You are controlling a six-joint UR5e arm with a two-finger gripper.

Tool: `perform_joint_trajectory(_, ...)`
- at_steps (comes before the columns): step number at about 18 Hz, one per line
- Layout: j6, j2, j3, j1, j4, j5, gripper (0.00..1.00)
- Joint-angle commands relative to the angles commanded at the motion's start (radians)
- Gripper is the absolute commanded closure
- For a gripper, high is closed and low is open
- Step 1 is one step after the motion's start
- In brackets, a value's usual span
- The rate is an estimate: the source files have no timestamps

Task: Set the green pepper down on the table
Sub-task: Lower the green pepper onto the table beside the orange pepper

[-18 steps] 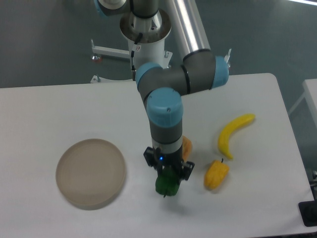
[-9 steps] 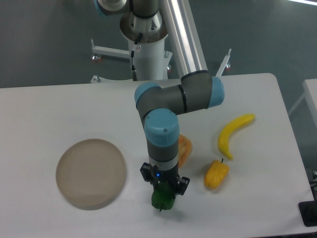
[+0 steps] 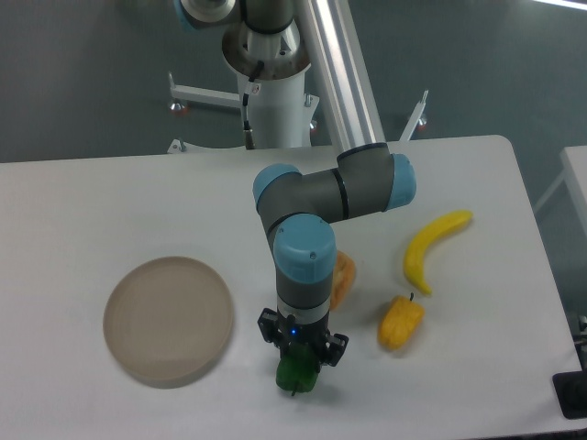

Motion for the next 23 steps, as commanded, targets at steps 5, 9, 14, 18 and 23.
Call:
perform_joint_trajectory(5, -0.002, -0.005, 0.0, 0.002, 0.0, 0.0, 0.61)
perform_joint_trajectory(9, -0.002, -0.005, -0.002, 0.002, 0.0, 0.0, 0.6)
perform_joint_trajectory(14, -0.002, -0.008, -0.002, 0.002, 0.0, 0.0, 0.6)
perform_joint_trajectory(18, -0.002, -0.012, -0.002, 0.002, 0.0, 0.0, 0.57)
perform_joint_trajectory(23, 0.0, -0.012, 0.005, 0.002, 0.0, 0.002, 0.26)
